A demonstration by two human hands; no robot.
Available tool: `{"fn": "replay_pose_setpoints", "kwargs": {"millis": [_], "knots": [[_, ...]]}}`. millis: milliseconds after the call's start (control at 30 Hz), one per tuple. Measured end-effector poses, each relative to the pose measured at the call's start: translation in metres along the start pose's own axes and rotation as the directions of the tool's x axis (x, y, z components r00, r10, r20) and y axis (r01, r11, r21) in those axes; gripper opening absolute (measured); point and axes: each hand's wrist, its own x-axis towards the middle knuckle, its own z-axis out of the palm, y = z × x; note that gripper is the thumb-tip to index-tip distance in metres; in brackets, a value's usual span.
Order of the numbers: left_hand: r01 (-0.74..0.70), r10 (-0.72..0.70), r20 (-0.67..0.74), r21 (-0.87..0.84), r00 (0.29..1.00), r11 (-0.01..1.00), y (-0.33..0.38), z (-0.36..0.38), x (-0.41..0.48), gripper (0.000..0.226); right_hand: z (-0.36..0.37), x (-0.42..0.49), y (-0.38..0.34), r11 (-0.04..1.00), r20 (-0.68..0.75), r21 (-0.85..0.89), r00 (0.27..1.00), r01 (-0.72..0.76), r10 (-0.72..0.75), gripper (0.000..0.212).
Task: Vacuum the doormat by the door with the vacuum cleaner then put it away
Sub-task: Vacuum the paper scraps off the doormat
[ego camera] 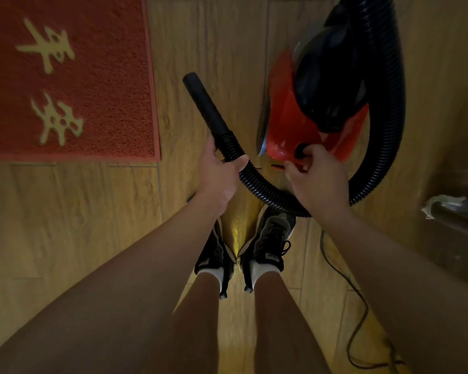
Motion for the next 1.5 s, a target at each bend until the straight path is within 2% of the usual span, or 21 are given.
{"fn": "replay_pose_setpoints", "kwargs": {"millis": [67,300,433,567,600,700,833,900,1100,1267,1333,1500], "knots": [[0.005,-0.005,-0.014,-0.011,1.000,1.000,0.000,-0.010,0.000,0.058,0.001,-0.004,-0.008,0.998,0.032,-0.028,0.998,0.048,-0.047,0.041],[-0.047,0.046,-0.075,-0.006,0.996,0.999,-0.004,-0.052,0.001,0.052,0.009,-0.007,-0.047,0.971,0.111,-0.139,0.977,0.197,-0.183,0.040],[-0.045,0.040,-0.111,-0.040,0.993,0.998,-0.009,-0.077,0.005,0.044,0.012,-0.002,-0.077,0.930,0.185,-0.217,0.948,0.298,-0.260,0.059],[-0.039,0.031,-0.145,-0.056,0.989,0.998,-0.009,-0.100,0.008,0.044,0.015,0.000,-0.105,0.875,0.192,-0.288,0.919,0.389,-0.345,0.064],[-0.035,0.026,-0.156,-0.060,0.987,0.998,-0.011,-0.105,0.010,0.047,0.016,0.000,-0.111,0.861,0.194,-0.303,0.911,0.408,-0.364,0.063],[-0.008,-0.009,-0.178,-0.095,0.984,0.995,-0.015,-0.121,0.018,0.072,0.018,0.000,-0.129,0.817,0.214,-0.346,0.887,0.461,-0.410,0.062],[-0.021,-0.005,-0.195,-0.130,0.981,0.991,-0.020,-0.140,0.028,0.080,0.022,-0.001,-0.150,0.769,0.220,-0.381,0.858,0.514,-0.464,0.066],[-0.005,-0.023,-0.201,-0.136,0.979,0.991,-0.019,-0.148,0.032,0.072,0.023,-0.001,-0.160,0.744,0.223,-0.396,0.842,0.538,-0.491,0.066],[0.049,-0.082,-0.196,-0.170,0.977,0.984,-0.010,-0.163,0.044,0.028,0.029,0.006,-0.186,0.699,0.234,-0.438,0.823,0.565,-0.518,0.064],[0.089,-0.118,-0.190,-0.154,0.975,0.984,-0.006,-0.172,0.056,0.008,0.033,0.013,-0.203,0.686,0.252,-0.455,0.821,0.568,-0.513,0.065],[0.103,-0.130,-0.196,-0.142,0.972,0.984,-0.007,-0.175,0.063,0.007,0.035,0.017,-0.207,0.680,0.264,-0.457,0.818,0.573,-0.512,0.064],[0.134,-0.155,-0.196,-0.116,0.968,0.984,-0.007,-0.178,0.071,0.028,0.038,0.025,-0.216,0.667,0.275,-0.457,0.807,0.588,-0.523,0.062]]}}
